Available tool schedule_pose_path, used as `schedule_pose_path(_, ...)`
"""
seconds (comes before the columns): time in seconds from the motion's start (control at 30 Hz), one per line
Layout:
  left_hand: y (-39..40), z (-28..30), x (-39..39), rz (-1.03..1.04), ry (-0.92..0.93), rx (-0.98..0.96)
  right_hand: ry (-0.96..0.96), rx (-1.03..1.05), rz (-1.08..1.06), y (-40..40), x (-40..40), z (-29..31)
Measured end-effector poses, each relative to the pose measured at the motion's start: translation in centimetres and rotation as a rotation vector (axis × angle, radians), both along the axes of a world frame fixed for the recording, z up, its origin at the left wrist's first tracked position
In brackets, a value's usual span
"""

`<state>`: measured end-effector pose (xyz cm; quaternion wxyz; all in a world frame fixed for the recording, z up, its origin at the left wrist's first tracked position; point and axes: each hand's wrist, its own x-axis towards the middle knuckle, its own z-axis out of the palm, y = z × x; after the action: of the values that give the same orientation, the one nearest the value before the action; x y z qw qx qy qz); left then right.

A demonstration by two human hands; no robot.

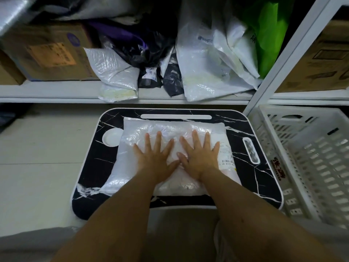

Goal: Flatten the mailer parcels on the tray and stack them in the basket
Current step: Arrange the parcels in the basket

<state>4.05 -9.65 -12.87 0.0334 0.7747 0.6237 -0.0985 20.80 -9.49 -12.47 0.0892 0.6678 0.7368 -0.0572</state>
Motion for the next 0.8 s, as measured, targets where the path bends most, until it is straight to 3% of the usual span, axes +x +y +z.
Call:
schedule_pose_path(0.57,0.5,-0.5,0.0,0.045,-0.111,-0.044,0.014,-0.006,-0.007,0.4,-0.3,-0.3)
schedule_pose_path(0.8,0.7,-1.2,0.4,0.056,-0.057,-0.041,-0.029,0.007,0.005,0.5,-0.2,-1.0)
